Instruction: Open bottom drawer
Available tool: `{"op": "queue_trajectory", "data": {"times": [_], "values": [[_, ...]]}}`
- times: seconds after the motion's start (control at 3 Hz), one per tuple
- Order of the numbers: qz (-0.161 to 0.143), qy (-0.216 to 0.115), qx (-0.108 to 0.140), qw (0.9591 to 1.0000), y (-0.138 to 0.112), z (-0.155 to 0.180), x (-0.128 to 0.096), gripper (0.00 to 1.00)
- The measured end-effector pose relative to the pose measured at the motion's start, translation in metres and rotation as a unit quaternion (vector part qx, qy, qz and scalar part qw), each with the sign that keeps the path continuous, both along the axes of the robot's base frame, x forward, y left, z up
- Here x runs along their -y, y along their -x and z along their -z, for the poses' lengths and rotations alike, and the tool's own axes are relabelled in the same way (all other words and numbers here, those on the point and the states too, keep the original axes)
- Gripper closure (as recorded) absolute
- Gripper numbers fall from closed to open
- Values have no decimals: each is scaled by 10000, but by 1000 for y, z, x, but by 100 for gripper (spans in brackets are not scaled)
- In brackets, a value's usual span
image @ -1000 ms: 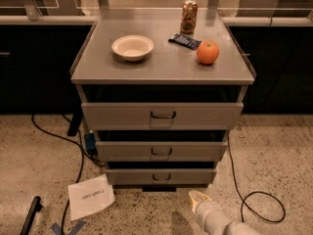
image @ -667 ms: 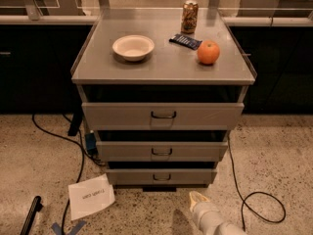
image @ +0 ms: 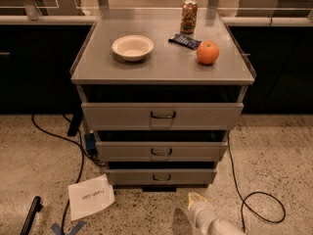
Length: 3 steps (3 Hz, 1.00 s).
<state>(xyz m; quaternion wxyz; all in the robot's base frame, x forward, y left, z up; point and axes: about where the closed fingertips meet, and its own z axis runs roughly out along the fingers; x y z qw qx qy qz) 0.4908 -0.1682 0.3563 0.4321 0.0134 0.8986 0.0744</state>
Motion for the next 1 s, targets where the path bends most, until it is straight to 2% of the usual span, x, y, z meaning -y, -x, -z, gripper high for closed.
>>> {"op": "queue_trajectory", "data": {"times": [0.33, 0.67, 1.0], "values": [[79, 57, -101, 9999, -4, 17, -2, 100], [336, 129, -127, 9993, -23, 43, 1, 100], [487, 275, -3, 9984, -42, 70, 3, 100]]}}
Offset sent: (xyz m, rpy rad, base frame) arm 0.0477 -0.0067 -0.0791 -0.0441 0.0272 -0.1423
